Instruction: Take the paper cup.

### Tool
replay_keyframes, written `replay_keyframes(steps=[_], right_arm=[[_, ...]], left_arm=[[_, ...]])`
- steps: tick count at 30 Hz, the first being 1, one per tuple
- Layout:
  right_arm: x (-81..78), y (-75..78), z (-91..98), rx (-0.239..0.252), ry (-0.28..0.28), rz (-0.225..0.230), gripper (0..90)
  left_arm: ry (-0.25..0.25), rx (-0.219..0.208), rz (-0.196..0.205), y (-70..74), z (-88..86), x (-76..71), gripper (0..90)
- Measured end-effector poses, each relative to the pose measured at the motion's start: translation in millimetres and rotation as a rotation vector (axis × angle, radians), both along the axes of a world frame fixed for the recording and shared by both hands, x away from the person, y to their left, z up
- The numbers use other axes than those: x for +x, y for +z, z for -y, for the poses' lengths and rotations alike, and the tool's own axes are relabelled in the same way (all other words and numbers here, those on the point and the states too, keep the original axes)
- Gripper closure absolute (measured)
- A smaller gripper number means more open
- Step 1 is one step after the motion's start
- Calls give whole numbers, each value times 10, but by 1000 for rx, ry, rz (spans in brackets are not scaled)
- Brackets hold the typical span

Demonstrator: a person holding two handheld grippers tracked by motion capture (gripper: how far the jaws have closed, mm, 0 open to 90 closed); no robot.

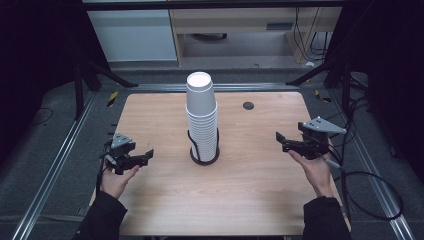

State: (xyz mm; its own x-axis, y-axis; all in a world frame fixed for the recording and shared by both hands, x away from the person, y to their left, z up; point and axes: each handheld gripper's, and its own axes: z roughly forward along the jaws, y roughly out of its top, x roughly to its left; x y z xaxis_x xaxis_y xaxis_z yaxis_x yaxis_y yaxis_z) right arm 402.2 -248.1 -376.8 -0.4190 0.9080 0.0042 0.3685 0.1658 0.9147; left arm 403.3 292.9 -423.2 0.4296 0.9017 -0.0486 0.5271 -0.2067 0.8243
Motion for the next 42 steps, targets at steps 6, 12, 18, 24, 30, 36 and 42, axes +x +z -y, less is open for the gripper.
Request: replay_keyframes(steps=[6, 12, 18, 24, 30, 36, 42], right_arm=[[-29, 19, -68, 22, 39, -23, 136], [-94, 271, -274, 46, 119, 29, 135], [-110, 579, -535, 104, 211, 101, 121], [-38, 768, -751, 161, 266, 131, 117], [52, 925, -1034, 199, 326, 157, 105], [183, 1018, -1313, 188, 361, 172, 96], [278, 1030, -1518, 201, 388, 182, 85]], left_arm=[[14, -47, 20, 34, -94, -46, 272], [23, -71, -8, -14, -162, -52, 254], [14, -48, -37, -76, -117, -40, 229], [0, -19, -29, -81, -94, -69, 231], [-11, -22, -46, -117, -101, -73, 229], [-18, -13, -50, -134, -106, -75, 234], [-26, -17, -57, -150, -100, -66, 232]])
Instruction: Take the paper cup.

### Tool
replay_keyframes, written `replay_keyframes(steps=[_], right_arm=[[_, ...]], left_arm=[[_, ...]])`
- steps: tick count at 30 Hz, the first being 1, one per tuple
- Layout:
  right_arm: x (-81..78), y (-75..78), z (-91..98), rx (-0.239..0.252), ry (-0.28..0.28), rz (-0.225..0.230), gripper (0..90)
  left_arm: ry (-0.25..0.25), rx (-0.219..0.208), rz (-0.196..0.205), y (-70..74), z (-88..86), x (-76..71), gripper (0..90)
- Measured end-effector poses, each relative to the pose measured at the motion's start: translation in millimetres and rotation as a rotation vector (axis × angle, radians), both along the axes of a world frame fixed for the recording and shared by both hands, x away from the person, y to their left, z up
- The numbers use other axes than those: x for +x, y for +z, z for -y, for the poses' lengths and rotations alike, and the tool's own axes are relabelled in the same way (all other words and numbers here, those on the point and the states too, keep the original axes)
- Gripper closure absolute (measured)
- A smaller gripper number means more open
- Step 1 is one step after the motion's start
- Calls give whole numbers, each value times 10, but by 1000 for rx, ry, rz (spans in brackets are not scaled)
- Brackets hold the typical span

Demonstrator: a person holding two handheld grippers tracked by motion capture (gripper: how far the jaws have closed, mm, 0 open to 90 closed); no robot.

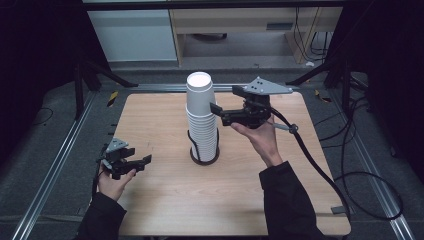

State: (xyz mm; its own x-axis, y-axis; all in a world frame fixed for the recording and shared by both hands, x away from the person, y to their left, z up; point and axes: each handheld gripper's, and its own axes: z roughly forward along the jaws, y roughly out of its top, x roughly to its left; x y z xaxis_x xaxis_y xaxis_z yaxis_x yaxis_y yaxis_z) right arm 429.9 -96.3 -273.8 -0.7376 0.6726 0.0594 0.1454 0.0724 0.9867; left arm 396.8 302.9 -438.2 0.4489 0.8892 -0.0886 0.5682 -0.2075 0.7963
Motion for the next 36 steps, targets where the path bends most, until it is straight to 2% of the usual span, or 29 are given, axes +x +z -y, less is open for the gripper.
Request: replay_keyframes(steps=[3, 7, 10, 16, 21, 26, 27, 31, 36], right_arm=[[43, 4, -80, 9, 12, 0, 81], [96, -1, -184, -19, 27, -7, 80], [122, 18, -224, -22, 31, -7, 81], [175, 37, -283, -8, 40, -13, 81], [246, -33, -383, -8, 57, -31, 80], [305, -111, -461, -42, 52, -38, 73], [317, -124, -518, -71, 48, -30, 63], [322, -142, -633, -114, 17, 1, 58], [374, -193, -639, -101, 9, -29, 76]], left_arm=[[-2, 10, -4, -4, 4, 4, 231], [-3, 4, -6, -2, 1, 7, 231], [-1, 2, -9, -11, 5, 10, 232], [-6, 9, -12, -21, 17, 16, 232], [-8, 6, -9, -13, 18, 14, 232], [-11, 5, -8, -15, 24, 15, 232], [-14, 9, -9, -19, 31, 17, 231], [-18, 13, -11, -17, 39, 14, 229], [-19, 6, -13, -24, 33, 18, 230]])
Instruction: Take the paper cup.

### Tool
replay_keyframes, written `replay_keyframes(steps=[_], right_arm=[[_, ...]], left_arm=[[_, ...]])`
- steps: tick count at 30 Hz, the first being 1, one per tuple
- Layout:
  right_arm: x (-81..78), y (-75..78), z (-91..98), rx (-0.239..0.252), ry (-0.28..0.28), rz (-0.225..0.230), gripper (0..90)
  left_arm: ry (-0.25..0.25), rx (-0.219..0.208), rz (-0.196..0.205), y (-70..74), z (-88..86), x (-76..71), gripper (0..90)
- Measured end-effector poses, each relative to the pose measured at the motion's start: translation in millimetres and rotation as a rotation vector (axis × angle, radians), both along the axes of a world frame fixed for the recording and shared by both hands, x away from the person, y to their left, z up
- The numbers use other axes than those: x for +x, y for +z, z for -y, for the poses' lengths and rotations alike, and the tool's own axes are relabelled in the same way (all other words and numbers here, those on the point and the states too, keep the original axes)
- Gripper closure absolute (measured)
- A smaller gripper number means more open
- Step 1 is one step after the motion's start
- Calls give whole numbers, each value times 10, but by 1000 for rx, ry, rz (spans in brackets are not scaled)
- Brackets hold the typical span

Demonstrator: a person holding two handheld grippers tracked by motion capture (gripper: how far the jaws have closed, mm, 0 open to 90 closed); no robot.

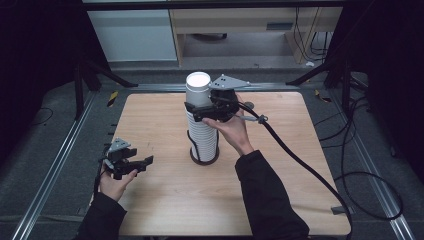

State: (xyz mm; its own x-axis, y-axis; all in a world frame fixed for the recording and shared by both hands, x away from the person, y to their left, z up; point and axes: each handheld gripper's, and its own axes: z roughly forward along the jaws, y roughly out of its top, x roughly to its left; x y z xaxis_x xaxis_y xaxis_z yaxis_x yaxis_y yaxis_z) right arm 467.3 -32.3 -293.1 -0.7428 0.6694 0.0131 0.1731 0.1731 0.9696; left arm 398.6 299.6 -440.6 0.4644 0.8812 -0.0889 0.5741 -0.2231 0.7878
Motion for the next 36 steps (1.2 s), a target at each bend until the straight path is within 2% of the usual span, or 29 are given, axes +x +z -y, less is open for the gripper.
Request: replay_keyframes(steps=[8, 10, 11, 18, 20, 22, 24, 26, 27, 29, 32, 36], right_arm=[[42, -108, -35, -5, -1, -21, 90], [41, -122, -35, -4, -5, -17, 96], [41, -134, -23, 14, -5, -13, 103], [22, -128, -26, 7, -10, 6, 120], [27, -109, -14, -3, -2, 8, 127], [11, -44, 26, 61, 13, 31, 131], [4, 76, 69, 98, 17, 22, 133], [2, 130, 80, 93, 10, 26, 133], [-7, 205, 85, 72, 6, 39, 134], [-10, 241, 85, 58, 4, 49, 135], [-16, 279, 100, 71, 14, 47, 140], [-20, 321, 117, 63, 24, 53, 147]], left_arm=[[-6, 1, -3, -3, 9, 3, 229], [-4, 2, -6, -7, 4, 7, 229], [-5, 3, -8, -12, 3, 8, 229], [-8, 5, -9, -11, 5, 9, 229], [-7, 5, -13, -19, 8, 14, 228], [-10, 8, -14, -23, 10, 15, 226], [-10, 9, -14, -22, 10, 16, 226], [-10, 8, -15, -19, 11, 16, 225], [-10, 8, -14, -17, 13, 13, 225], [-10, 8, -13, -17, 13, 12, 225], [-11, 8, -14, -15, 11, 12, 225], [-9, 9, -18, -23, 7, 19, 225]])
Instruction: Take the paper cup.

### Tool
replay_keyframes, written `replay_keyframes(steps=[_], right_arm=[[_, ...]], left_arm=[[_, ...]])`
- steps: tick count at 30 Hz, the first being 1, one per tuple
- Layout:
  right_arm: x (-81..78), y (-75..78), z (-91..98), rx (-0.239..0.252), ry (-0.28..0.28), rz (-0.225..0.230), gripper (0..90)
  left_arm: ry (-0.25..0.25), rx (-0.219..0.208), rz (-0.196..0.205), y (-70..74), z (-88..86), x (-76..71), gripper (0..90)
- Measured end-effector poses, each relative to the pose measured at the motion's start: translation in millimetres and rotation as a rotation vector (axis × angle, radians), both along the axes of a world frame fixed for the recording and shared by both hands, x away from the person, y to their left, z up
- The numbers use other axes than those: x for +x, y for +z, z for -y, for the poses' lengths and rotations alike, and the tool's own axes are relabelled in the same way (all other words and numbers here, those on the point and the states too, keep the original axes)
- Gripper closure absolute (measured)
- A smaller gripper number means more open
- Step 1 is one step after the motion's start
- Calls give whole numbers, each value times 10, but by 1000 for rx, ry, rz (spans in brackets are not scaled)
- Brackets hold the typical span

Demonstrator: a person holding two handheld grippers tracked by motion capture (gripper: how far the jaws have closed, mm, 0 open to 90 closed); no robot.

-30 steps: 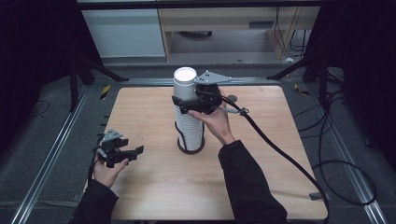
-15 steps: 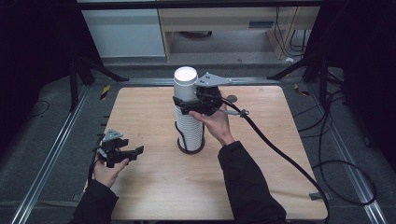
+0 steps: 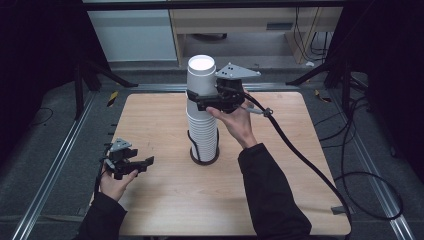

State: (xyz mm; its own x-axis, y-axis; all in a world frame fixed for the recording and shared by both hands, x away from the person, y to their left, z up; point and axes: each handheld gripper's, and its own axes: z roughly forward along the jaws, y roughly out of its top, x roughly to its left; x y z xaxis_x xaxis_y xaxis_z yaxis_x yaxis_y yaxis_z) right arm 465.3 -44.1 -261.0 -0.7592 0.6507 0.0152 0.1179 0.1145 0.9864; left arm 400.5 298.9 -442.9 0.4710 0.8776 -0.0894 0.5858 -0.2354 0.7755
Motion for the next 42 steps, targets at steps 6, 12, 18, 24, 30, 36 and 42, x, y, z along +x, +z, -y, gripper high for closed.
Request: replay_keyframes(steps=[6, 12, 18, 24, 30, 36, 42], right_arm=[[-45, 131, 19, 1, 7, 27, 152], [-89, 269, 49, 5, 12, 51, 158], [-117, 395, 88, 12, 13, 70, 159], [-181, 554, 170, -15, 1, 100, 159], [-306, 617, 368, -70, -15, 130, 158], [-458, 614, 643, -105, -40, 129, 157], [-600, 541, 861, -147, -52, 118, 155]], left_arm=[[-1, 0, 3, 8, 4, -5, 225], [-1, -1, 3, 14, 0, -6, 225], [-4, -4, 3, 14, 2, -6, 225], [-6, -4, 3, 19, 2, -10, 224], [-11, -10, 7, 26, 4, -13, 224], [-28, -10, 9, 42, 29, -22, 224], [-46, -14, 11, 61, 52, -36, 224]])
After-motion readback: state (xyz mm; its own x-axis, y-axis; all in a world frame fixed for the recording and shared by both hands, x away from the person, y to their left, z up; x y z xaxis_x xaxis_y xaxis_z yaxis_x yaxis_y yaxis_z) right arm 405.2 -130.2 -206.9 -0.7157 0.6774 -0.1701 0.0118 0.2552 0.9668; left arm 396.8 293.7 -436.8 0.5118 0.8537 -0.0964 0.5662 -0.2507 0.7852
